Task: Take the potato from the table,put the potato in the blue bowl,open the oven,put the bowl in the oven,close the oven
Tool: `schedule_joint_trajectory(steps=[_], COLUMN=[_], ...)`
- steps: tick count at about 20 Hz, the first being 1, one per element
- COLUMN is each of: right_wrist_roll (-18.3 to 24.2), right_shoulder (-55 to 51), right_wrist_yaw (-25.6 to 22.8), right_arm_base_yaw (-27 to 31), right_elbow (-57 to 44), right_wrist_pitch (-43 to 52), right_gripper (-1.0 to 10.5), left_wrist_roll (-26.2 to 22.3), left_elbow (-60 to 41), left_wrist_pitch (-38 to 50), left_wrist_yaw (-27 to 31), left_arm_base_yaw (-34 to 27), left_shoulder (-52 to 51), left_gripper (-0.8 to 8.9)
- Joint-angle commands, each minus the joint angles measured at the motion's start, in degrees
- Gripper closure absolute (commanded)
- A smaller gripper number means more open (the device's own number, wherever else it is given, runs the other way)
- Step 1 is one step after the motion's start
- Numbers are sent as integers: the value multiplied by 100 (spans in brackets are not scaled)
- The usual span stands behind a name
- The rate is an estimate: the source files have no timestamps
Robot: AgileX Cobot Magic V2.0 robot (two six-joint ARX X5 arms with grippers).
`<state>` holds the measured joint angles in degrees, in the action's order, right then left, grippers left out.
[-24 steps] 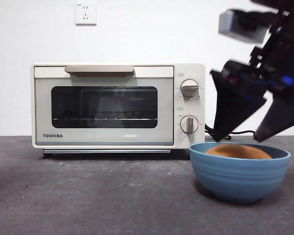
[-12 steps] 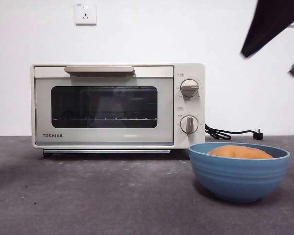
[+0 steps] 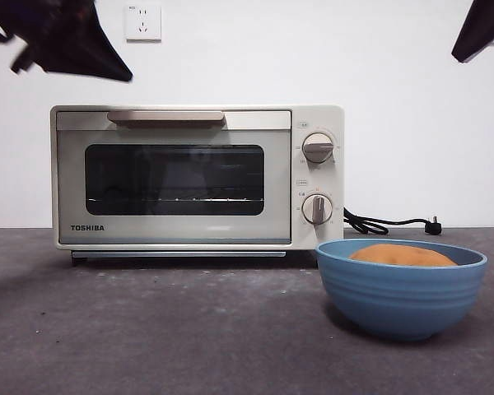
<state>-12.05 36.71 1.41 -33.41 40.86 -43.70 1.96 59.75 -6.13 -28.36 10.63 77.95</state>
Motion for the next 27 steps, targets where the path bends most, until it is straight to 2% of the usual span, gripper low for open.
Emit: schedule_joint_trajectory(steps=[1,7,10,18,27], right_wrist_roll=[-55,-52,-50,-28,-31], right_shoulder=[-13,-11,-13,-13,-13], right_wrist_yaw=[-9,-11,-24,-24,-24], right_arm_base_yaw=[-9,-9,-9,-9,-9], right_elbow=[31,31,31,31,31], right_wrist_pitch=[13,7,7,-20,-20], right_gripper=[442,442,442,442,442], left_wrist_roll=[-232,-372,-372,-380,-595], left_elbow=[120,146,146,146,146], left_wrist_pitch=[166,190,-63,-1360,-3355], left_wrist_yaw=[177,293,282,260,251], left_arm_base_yaw=[59,199,291,673,925], left_shoulder=[367,739,741,739,610], left_gripper=[821,821,821,821,821])
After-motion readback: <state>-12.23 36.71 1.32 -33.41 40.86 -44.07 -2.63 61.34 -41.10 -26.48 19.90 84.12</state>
